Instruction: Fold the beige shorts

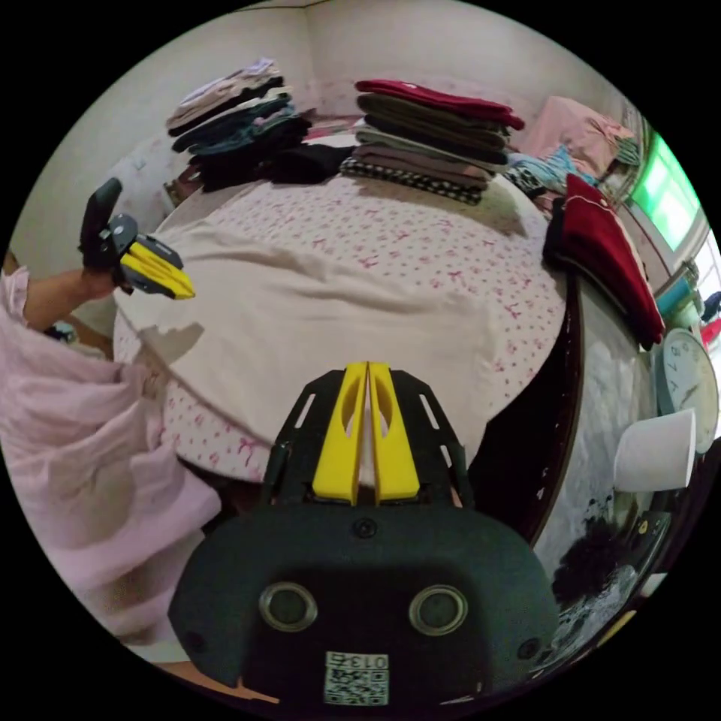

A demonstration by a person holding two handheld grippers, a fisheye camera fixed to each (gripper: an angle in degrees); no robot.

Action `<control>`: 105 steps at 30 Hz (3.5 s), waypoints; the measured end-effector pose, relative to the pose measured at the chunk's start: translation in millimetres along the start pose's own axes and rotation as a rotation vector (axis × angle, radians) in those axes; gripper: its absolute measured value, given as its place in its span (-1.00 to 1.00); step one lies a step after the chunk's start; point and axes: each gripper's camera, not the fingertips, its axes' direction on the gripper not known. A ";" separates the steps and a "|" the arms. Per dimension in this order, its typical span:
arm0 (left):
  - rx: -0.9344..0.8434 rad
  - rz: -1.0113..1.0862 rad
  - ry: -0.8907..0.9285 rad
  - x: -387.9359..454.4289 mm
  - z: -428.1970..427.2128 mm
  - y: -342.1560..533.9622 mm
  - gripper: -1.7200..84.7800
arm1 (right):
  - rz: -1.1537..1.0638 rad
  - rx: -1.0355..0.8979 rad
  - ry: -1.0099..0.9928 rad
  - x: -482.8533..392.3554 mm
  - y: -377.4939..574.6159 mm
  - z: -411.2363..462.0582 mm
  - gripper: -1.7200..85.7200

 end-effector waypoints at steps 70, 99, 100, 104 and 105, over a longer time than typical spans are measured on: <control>0.358 -0.393 0.278 -227.8 40.8 196.5 -0.84 | -0.352 0.161 -0.215 -332.1 -151.6 -25.4 -0.86; 0.185 -0.672 0.281 -185.3 70.1 392.3 -0.72 | -0.736 -0.292 -0.089 -386.9 -525.9 20.6 -0.79; 0.174 -0.665 0.291 -184.9 72.9 391.6 -0.74 | -0.745 -0.310 -0.089 -387.5 -529.2 24.4 -0.81; 0.123 -0.615 0.234 -177.2 72.0 385.7 -0.85 | -0.755 -0.331 -0.076 -391.6 -536.1 28.2 -0.86; 0.119 -0.595 0.216 -173.1 67.1 387.3 -0.87 | -0.742 -0.331 -0.074 -391.8 -539.7 25.0 -0.87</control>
